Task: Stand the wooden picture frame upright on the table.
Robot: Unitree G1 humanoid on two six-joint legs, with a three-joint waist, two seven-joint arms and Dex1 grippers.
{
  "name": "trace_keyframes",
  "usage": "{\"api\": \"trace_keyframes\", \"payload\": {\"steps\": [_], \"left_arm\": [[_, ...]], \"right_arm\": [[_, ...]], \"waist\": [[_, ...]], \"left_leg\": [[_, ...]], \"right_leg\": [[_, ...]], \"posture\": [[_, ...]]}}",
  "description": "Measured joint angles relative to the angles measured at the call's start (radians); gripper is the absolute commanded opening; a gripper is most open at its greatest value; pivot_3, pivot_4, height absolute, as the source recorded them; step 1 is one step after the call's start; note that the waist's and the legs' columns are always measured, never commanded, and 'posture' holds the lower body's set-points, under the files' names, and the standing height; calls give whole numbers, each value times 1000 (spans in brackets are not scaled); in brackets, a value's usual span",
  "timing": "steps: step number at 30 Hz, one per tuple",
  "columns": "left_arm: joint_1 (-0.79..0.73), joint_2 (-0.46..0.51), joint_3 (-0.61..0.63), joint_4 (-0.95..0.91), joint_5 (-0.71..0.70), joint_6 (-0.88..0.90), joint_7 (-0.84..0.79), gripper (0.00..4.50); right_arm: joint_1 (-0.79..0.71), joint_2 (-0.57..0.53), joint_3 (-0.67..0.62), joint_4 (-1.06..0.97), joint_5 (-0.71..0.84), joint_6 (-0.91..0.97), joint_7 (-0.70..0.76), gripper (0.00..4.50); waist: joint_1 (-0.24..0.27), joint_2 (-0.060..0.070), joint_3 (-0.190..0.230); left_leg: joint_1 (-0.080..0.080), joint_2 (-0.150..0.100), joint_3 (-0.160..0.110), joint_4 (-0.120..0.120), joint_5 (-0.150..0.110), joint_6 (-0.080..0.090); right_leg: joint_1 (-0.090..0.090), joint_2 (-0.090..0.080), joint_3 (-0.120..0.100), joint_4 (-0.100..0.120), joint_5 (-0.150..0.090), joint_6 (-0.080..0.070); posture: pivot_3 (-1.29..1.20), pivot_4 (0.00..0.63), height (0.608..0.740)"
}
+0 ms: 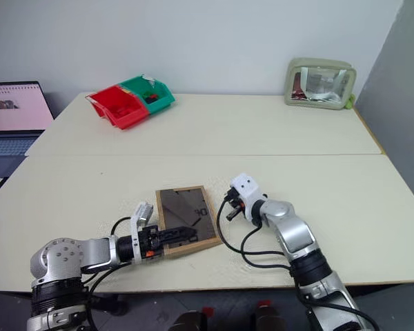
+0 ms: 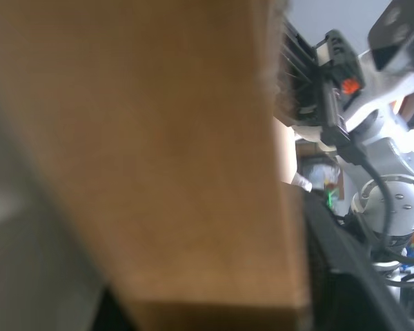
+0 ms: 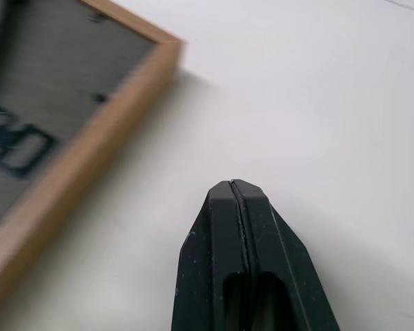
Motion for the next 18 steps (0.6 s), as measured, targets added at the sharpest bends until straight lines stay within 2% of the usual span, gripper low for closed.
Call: {"api": "trace_keyframes", "payload": {"steps": [5, 8, 13, 18], "left_arm": [[-10, 15, 22, -33, -58, 15, 52, 854], [-87, 35, 23, -30, -59, 14, 73, 854], [-249, 139, -14, -6, -51, -33, 27, 854], [-325, 225, -168, 0, -9, -138, -108, 854]], "right_arm": [[-96, -41, -102, 89, 11, -51, -26, 0], [-182, -54, -170, 82, 94, -43, 43, 433], [-320, -101, -259, -12, 361, 136, 266, 1629], [-388, -116, -237, -26, 470, 211, 393, 2841]], "waist": [[-5, -1, 1], [-5, -3, 3], [-7, -3, 4], [-7, -3, 4]], "left_leg": [[-1, 0, 0, -1, 0, 0], [-1, 0, -1, 0, 0, 0], [-1, 0, -1, -2, -1, -1], [-1, 0, 0, -5, -2, -2]], "right_leg": [[-1, 0, 0, 0, 1, -1], [-1, 3, -1, 0, 2, -4], [-1, 3, -2, -1, 3, -5], [-2, 3, -2, -2, 3, -5]], "posture": [[0, 150, 740], [0, 150, 740], [0, 150, 740], [0, 150, 740]]}}
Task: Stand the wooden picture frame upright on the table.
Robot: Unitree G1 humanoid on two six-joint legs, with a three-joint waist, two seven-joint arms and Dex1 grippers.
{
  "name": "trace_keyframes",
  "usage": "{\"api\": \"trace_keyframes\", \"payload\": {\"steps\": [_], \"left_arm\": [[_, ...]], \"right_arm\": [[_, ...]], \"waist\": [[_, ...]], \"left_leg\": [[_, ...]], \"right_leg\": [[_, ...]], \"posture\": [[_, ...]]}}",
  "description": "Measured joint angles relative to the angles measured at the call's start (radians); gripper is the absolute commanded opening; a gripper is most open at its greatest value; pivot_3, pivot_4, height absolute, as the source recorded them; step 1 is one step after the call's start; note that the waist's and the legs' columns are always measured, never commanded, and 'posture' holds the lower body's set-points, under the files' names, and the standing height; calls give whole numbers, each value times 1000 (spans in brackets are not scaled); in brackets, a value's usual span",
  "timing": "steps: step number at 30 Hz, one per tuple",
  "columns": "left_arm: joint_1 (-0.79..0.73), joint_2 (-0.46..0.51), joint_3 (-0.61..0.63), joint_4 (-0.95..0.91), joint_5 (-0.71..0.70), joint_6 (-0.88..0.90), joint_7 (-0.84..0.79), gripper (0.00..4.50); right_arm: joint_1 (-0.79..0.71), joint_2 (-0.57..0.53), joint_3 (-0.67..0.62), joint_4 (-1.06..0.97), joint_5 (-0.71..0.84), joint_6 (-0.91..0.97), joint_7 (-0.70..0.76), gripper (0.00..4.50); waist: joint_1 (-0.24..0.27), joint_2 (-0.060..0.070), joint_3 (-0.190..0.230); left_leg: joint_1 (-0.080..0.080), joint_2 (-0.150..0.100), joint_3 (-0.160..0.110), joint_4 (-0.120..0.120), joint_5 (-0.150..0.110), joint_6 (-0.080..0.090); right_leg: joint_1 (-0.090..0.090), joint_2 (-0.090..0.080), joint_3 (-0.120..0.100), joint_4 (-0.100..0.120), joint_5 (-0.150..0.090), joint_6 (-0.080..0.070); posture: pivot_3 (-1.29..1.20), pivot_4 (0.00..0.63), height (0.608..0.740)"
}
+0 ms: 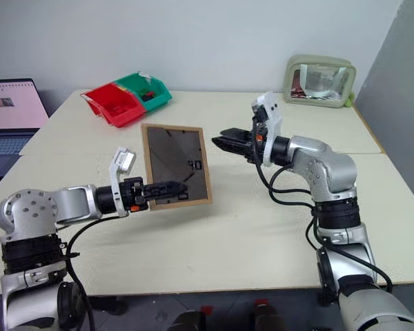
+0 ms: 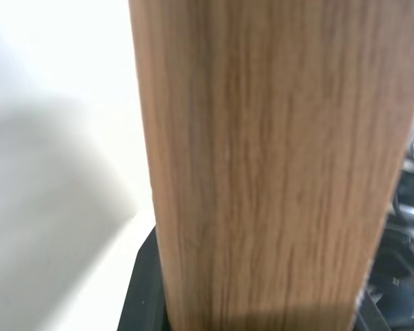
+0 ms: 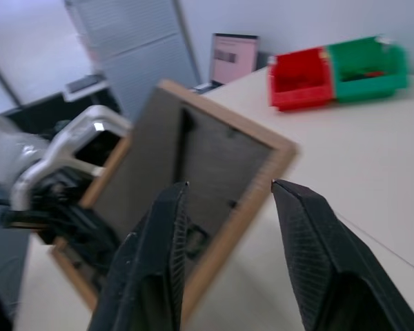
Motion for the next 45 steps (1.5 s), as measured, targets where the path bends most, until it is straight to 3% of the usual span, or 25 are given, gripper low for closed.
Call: {"api": "trace_keyframes", "payload": {"steps": [7, 11, 17, 26, 31, 34, 39, 43, 44, 45], "left_arm": [[-74, 48, -115, 30, 59, -116, -128, 854], [-91, 59, -141, 60, 92, -144, -148, 854], [-91, 62, -153, 71, 114, -154, -166, 854], [-63, 71, -180, 17, 78, -108, -240, 854], [-42, 72, -180, 11, 74, -85, -237, 854], [-30, 65, -170, 8, 56, -55, -221, 854], [-11, 56, -117, 1, -4, 45, -193, 854], [28, 47, -85, -3, -118, 144, -139, 854], [34, 47, -88, 24, -175, 152, -107, 854], [35, 49, -92, 34, -207, 152, -89, 854]], "right_arm": [[-30, 61, 59, 38, 3, -36, 23, 4444], [-67, 113, 106, 82, -42, -103, 5, 4487], [-92, 122, 133, 103, -66, -125, 15, 4487], [2, -97, 96, -179, 161, 124, 179, 4487], [51, -161, 92, -217, 165, 140, 174, 4487], [120, -266, 88, -248, 116, 77, 164, 4487], [295, -444, 82, -277, -55, -235, 223, 4487], [418, -463, 105, -36, -427, -1038, 96, 4487], [417, -445, 109, 77, -560, -1297, -20, 4487], [412, -427, 109, 133, -625, -1437, -77, 4487]], "waist": [[-1, 0, 0], [-4, 0, 0], [-1, 0, 0], [5, 0, 0], [-1, 0, 0], [1, 0, 0], [7, 0, 0], [4, 0, 1], [1, 0, 1], [-2, 0, 1]], "left_leg": [[0, 1, 1, -4, 0, 0], [-2, 1, 2, -6, 0, 0], [-17, 2, 0, -3, 2, -2], [-20, 1, -2, 0, 1, 0], [-20, 0, -2, 4, 0, 0], [-20, 0, -2, 5, 0, 0], [-21, 0, -2, 6, 0, 2], [-19, -1, 1, 8, -1, 2], [-17, -1, 2, 8, -1, 2], [-17, -1, 2, 8, 0, 2]], "right_leg": [[-3, 0, 1, 0, 0, -1], [-6, 0, 2, 1, 0, -1], [-21, -4, 0, 3, 0, -1], [-20, -6, -3, 2, -1, 0], [-20, -4, -3, 4, 0, -1], [-20, -4, -3, 5, -1, 0], [-18, -4, -3, 3, -1, 1], [-16, -3, -1, 3, 0, 2], [-16, -3, 0, 4, 0, 2], [-16, -3, 1, 5, 0, 2]], "posture": [[0, 150, 740], [0, 150, 740], [0, 150, 740], [0, 150, 740], [0, 150, 740], [0, 150, 740], [0, 150, 740], [0, 150, 740], [0, 150, 740], [0, 150, 740]]}}
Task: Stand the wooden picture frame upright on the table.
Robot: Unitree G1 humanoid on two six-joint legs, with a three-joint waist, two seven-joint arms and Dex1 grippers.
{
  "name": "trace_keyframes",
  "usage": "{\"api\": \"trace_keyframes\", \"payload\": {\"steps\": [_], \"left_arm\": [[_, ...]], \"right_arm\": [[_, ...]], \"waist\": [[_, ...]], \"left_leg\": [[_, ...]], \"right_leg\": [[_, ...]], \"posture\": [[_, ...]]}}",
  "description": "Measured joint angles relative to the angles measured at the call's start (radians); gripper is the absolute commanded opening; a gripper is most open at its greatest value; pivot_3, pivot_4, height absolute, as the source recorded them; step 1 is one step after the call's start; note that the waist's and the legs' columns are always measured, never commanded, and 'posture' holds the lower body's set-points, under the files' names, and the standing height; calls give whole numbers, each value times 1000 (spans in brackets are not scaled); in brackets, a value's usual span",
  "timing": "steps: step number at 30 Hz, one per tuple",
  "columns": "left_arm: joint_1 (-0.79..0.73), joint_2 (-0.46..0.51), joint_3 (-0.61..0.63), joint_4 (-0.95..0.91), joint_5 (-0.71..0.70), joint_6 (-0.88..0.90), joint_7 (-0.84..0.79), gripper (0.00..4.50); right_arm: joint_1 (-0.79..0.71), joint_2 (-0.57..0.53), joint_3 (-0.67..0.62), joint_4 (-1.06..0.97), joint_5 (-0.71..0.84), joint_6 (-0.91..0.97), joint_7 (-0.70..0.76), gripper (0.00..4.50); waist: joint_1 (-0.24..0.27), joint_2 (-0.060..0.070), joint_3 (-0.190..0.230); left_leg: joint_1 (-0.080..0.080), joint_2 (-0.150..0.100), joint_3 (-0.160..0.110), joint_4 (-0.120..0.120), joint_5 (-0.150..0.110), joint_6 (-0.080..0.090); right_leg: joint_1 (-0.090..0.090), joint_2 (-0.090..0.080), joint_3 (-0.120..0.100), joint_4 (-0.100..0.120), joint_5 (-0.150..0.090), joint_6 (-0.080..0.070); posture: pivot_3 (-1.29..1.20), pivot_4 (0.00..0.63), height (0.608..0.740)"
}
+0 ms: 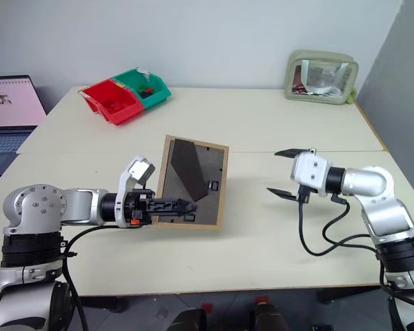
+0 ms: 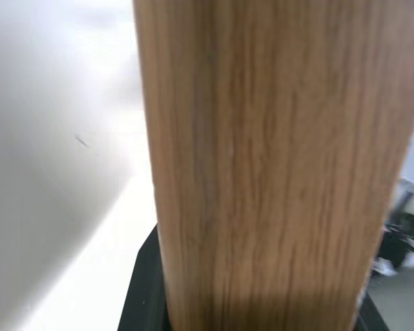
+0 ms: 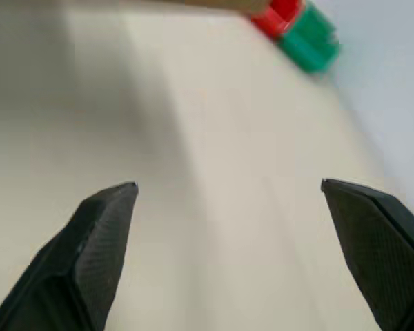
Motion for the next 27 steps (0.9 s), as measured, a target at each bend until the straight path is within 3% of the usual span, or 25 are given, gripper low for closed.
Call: {"api": "trace_keyframes", "payload": {"steps": [3, 6, 10, 16, 22, 27], "left_arm": [[4, 10, -24, -4, -107, 0, 51, 854], [-3, 8, -42, 14, -225, 0, 130, 854], [-6, 4, -49, 37, -329, 0, 222, 854], [-3, -1, -83, 38, -451, -10, 326, 854], [31, 23, -119, 28, -554, -63, 404, 854], [63, 72, -150, 11, -682, -130, 459, 854]], "right_arm": [[-54, 75, 14, 126, -150, -320, -160, 4487], [-126, 105, 17, 209, -337, -520, -330, 4487], [-167, 160, 21, 253, -564, -624, -543, 4487], [-232, 215, 69, 279, -705, -643, -718, 4487], [-282, 229, 118, 323, -731, -658, -802, 3428], [-291, 185, 133, 331, -781, -677, -870, 2247]], "waist": [[-7, 0, 0], [0, 0, 0], [2, 0, 0], [1, 0, 0], [1, 0, 0], [1, 0, 0]], "left_leg": [[3, 1, 0, 0, 1, -3], [3, 1, -1, 2, 2, -4], [4, 0, -1, 2, 3, -5], [4, 0, -2, 3, 4, -6], [4, 0, -2, 3, 4, -6], [4, 0, -2, 3, 4, -5]], "right_leg": [[0, 0, 2, 7, 0, -1], [0, 0, 2, 9, 0, -1], [0, 0, 2, 11, -1, -1], [0, 0, 2, 12, -1, -1], [0, -1, 2, 12, -1, -2], [0, -1, 2, 13, -1, -2]], "posture": [[0, 150, 740], [0, 150, 740], [0, 150, 740], [0, 150, 740], [0, 150, 740], [0, 150, 740]]}}
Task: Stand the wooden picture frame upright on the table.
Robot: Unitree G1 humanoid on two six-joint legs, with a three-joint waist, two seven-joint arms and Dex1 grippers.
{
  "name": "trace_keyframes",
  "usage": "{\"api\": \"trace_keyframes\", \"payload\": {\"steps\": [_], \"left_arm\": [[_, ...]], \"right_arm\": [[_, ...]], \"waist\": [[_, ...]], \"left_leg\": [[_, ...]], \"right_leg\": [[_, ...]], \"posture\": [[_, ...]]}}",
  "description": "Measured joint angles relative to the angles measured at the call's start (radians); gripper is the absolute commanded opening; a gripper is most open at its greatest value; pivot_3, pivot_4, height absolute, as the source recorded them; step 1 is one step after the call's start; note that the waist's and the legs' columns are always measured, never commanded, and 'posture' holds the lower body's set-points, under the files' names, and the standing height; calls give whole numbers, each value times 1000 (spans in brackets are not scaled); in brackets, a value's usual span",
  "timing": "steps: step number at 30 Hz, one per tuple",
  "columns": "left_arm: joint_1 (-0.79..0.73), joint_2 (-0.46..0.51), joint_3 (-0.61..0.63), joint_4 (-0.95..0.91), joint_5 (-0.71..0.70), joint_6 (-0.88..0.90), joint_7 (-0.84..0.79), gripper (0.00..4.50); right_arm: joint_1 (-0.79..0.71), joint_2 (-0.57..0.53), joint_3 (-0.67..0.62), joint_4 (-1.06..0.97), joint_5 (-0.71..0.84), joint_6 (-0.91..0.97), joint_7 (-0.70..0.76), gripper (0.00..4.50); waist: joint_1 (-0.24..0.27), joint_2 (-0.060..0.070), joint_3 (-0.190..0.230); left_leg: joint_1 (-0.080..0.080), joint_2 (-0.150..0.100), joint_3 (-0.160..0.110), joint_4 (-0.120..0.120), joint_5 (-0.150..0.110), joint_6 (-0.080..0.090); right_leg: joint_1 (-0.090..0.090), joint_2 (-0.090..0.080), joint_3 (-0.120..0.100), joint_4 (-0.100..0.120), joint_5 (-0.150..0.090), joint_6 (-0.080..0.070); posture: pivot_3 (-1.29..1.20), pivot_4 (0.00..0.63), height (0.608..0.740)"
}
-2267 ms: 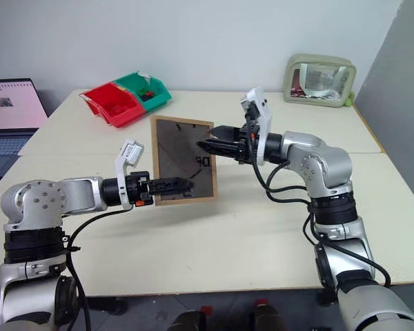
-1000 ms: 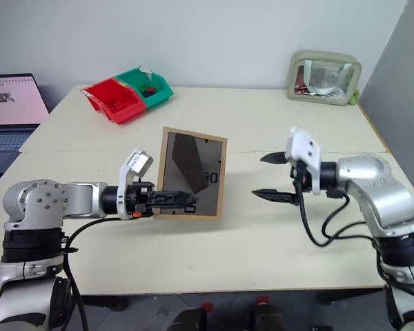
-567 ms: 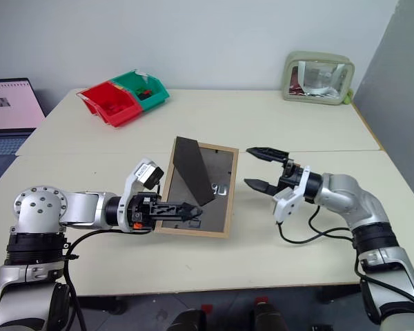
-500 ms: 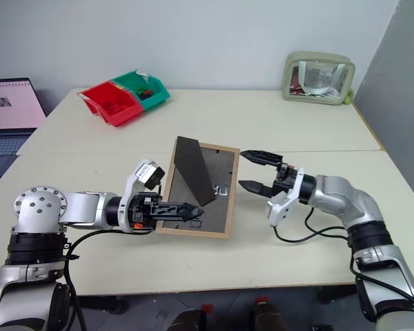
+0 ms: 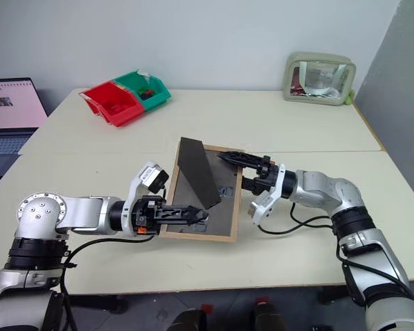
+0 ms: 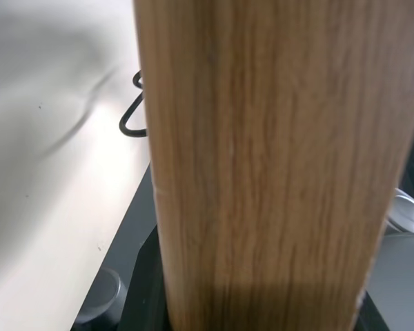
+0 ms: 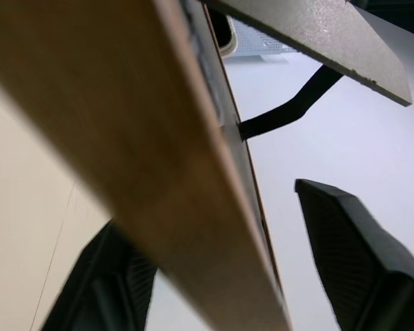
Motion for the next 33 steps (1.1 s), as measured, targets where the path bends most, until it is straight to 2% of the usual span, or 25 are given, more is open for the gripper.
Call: {"api": "trace_keyframes", "payload": {"steps": [2, 6, 7, 9, 11, 17, 18, 19, 21, 22, 25, 28, 30, 33], "left_arm": [[6, 8, -14, -6, -32, -18, 20, 854], [26, 17, -50, -10, -89, -57, 45, 854], [30, 23, -53, -18, -94, -64, 45, 1537], [30, 28, -52, -39, -96, -83, 46, 1767], [30, 36, -48, -52, -102, -100, 46, 2300], [11, 95, 8, -19, -95, -171, 69, 3608], [43, 96, 50, -39, -96, -204, 87, 3715], [68, 97, 76, -47, -96, -224, 99, 4054], [140, 105, 136, -83, -96, -272, 139, 4430], [173, 108, 169, -101, -95, -295, 161, 4500], [311, 170, 319, -193, -14, -359, 208, 4500], [415, 210, 432, -376, 119, -401, 218, 4500], [506, 212, 460, -536, 251, -438, 215, 4500], [607, 167, 446, -665, 465, -514, 204, 4500]], "right_arm": [[0, -8, 7, 1, -10, -1, -14, 1781], [-4, -25, 16, -1, -43, -4, -42, 1596], [-4, -25, 18, -2, -43, -5, -47, 1589], [-4, -26, 26, 3, -41, -7, -48, 1536], [-4, -23, 44, 19, -36, -8, -47, 1313], [-4, -25, 57, 59, 63, -12, -17, 1310], [-1, -23, 67, 78, 107, -10, 4, 1310], [8, -23, 72, 90, 129, -8, 16, 1310], [29, -20, 88, 122, 199, 1, 57, 1309], [39, -18, 95, 135, 237, 8, 81, 1309], [63, 12, 126, 162, 502, 90, 247, 1303], [76, 69, 134, 120, 839, 317, 540, 1302], [72, 127, 133, 72, 1059, 579, 806, 1302], [30, 201, 120, 77, 1240, 962, 1030, 1302]], "waist": [[0, 0, 0], [0, 0, 0], [0, 0, 0], [0, 0, 0], [-1, 0, 0], [-1, 0, 0], [-3, 0, 0], [-3, 0, 0], [-3, 0, 0], [-4, 0, 0], [-12, 0, 0], [-8, 0, 0], [-4, 0, 0], [1, 1, 0]], "left_leg": [[0, 0, 0, 0, 0, 0], [0, -1, 0, 0, 0, 0], [0, -1, 0, 0, 0, 0], [0, -1, 0, 0, 0, 0], [1, -1, 0, 0, 0, 1], [1, -1, 1, 0, -1, 2], [1, 0, 1, 0, -1, 2], [1, 1, 1, 0, -1, 3], [1, 2, 1, 0, -1, 3], [1, 2, 1, 0, -2, 4], [1, 4, 0, 0, -2, 4], [2, 5, -1, 0, -2, 4], [4, 4, 0, 0, -2, 4], [6, 4, 0, -1, -2, 4]], "right_leg": [[0, 0, 0, 0, 0, 0], [0, 1, 0, 1, 0, 0], [0, 1, 0, 1, 0, 0], [0, 1, 0, 1, 0, 0], [0, 1, 0, 1, 0, 0], [0, 1, 0, 1, 0, 0], [0, 1, 1, 0, 0, 0], [1, -1, 1, 1, 0, 0], [1, -1, 1, 1, 0, 0], [1, -2, 1, 1, 0, 0], [1, -2, 1, 1, 0, -1], [3, -2, 2, 0, 0, -1], [5, -3, 1, 0, 0, -1], [5, -2, 0, 1, 0, -1]], "posture": [[0, 150, 740], [0, 150, 740], [0, 150, 740], [0, 150, 740], [0, 150, 740], [0, 150, 740], [0, 150, 740], [0, 150, 740], [0, 150, 740], [0, 150, 740], [0, 150, 740], [0, 150, 740], [0, 150, 740], [0, 150, 740]]}}
